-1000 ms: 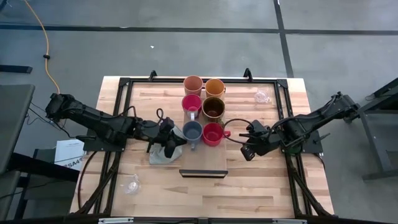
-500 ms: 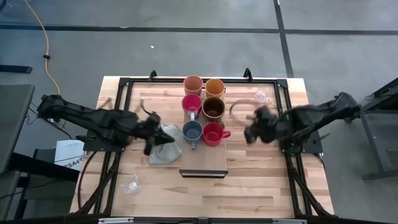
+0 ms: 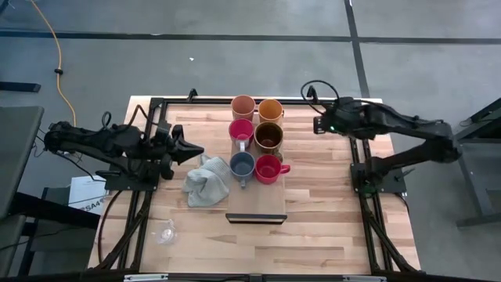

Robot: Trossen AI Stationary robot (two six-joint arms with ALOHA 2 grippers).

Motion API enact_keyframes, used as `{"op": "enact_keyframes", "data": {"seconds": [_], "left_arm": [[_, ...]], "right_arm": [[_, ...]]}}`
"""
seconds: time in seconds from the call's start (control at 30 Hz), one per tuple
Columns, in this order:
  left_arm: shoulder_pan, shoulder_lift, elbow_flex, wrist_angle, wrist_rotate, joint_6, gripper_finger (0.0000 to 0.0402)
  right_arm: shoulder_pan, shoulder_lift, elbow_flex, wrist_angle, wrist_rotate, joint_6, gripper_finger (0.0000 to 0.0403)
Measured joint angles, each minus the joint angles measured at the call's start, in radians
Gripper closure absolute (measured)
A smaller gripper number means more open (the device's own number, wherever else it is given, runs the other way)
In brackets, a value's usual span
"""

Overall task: Stack small to large cups/mugs on shelf
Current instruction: Put the top transparent mug on the shelf

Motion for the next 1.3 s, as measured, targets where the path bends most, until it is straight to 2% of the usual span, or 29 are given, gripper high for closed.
{"op": "enact_keyframes", "data": {"seconds": [0.2,0.37,0.57,0.73,1.0,1.3], "left_arm": [[0.000,0.013,0.000,0.000,0.001,-0.019,0.0402],[0.000,0.015,0.000,0.000,0.001,-0.027,0.0402],[0.000,0.015,0.000,0.002,0.002,-0.027,0.0402],[0.000,0.015,0.000,0.002,0.002,-0.031,0.0402],[0.000,0.015,0.000,0.004,0.003,-0.038,0.0402],[0.000,0.015,0.000,0.005,0.004,-0.081,0.0402]], "right_arm": [[-0.239,-0.001,-0.179,0.076,-0.047,0.116,0.0207],[-0.379,0.000,-0.368,0.222,-0.076,0.246,0.0161],[-0.485,0.001,-0.518,0.461,-0.043,0.404,0.0163],[-0.575,0.028,-0.584,0.577,-0.094,0.457,0.0178],[-0.692,0.100,-0.587,0.669,-0.185,0.429,0.0208],[-0.748,0.187,-0.587,0.739,-0.286,0.383,0.0228]]}}
